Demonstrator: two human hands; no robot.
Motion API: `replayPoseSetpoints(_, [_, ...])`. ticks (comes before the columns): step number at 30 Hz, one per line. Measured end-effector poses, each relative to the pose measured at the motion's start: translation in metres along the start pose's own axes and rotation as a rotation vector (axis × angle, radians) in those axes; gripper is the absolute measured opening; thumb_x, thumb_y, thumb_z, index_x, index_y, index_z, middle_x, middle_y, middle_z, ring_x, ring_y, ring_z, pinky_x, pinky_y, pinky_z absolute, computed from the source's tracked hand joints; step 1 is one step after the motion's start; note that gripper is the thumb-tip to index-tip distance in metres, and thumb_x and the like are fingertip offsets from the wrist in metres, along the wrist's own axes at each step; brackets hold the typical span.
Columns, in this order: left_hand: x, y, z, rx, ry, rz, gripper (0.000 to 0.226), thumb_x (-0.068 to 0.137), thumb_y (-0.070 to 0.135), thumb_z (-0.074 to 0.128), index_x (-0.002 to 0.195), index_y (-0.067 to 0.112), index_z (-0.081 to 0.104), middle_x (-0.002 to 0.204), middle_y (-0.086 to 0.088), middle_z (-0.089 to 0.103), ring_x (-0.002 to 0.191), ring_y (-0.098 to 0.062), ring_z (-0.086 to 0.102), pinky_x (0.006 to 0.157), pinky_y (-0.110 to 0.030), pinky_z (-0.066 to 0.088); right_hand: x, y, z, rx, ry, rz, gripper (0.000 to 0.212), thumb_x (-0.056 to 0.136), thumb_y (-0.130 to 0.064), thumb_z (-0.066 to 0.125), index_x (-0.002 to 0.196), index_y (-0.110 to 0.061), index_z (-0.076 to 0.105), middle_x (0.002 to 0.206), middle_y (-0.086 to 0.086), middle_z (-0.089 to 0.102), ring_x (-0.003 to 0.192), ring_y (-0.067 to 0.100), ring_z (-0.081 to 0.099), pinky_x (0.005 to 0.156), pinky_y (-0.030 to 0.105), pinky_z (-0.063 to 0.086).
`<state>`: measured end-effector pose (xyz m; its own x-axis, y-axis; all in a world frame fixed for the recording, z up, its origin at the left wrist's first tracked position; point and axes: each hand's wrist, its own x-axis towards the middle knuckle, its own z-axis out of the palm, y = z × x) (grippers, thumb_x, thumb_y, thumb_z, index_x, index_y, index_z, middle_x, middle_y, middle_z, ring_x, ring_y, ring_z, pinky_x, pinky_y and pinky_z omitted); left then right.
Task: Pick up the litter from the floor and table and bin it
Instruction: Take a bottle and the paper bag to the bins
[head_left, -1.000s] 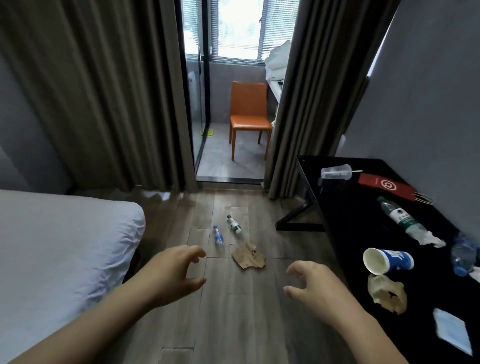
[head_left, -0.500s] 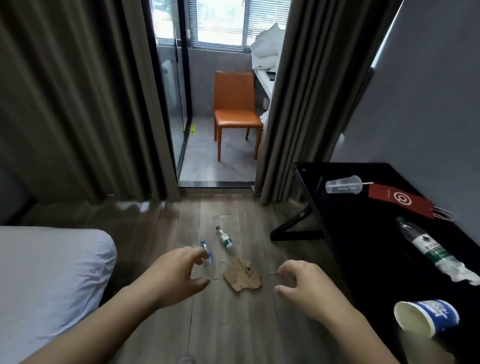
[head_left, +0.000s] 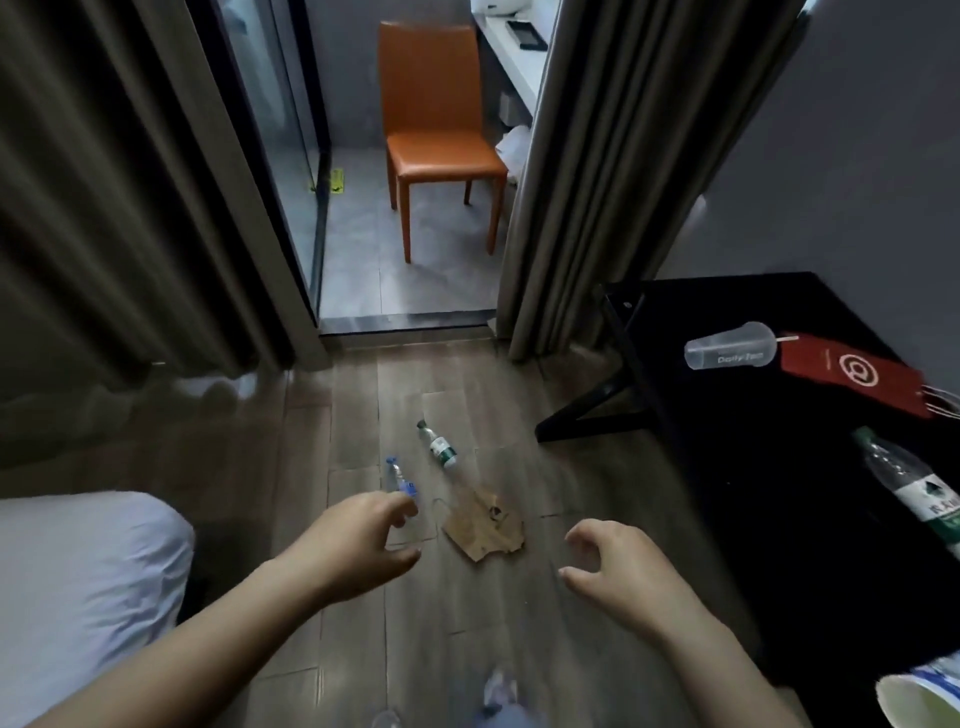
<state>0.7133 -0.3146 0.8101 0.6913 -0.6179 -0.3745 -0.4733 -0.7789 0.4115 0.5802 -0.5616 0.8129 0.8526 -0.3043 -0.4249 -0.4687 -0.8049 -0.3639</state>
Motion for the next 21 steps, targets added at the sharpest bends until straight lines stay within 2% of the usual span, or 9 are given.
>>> replayPoseSetpoints(11, [0.141,-0.008,0.0,-0.084,-0.081,-0.211,0.039,0.086,0.04,0.061,0.122,0.026,0.055,0.117,0.01,0.062,0.105,-0.006,0.057,0.09,-0.025,0.049,0.163,0.041,-0.024,-0.017,-0.124,-0.009,0.035,0.082,-0.039,0.063,0.115,-0.024,0.062,0.115,-0.004,0.063,0.11,0.013,0.058,0.09,0.029,0.048])
replayPoseSetpoints(16, [0.19,-0.014,0.024,-0.24,-0.118,-0.396,0.031,0.084,0.032,0.062,0.113,0.021,0.062,0.104,0.006,0.067,0.094,-0.008,0.062,0.083,-0.023,0.05,0.224,0.066,-0.02,-0.039,-0.21,-0.007,0.043,0.083,-0.045,0.063,0.12,-0.025,0.059,0.12,-0.004,0.062,0.114,0.014,0.057,0.092,0.028,0.047])
replayPoseSetpoints(21, [0.225,-0.036,0.05,-0.262,-0.193,-0.491,0.031,0.082,0.033,0.064,0.111,0.021,0.063,0.1,0.007,0.068,0.091,-0.008,0.064,0.08,-0.024,0.051,0.268,0.087,0.0,-0.083,-0.261,0.016,0.044,0.084,-0.045,0.061,0.124,-0.025,0.056,0.123,-0.003,0.061,0.115,0.015,0.056,0.092,0.026,0.045])
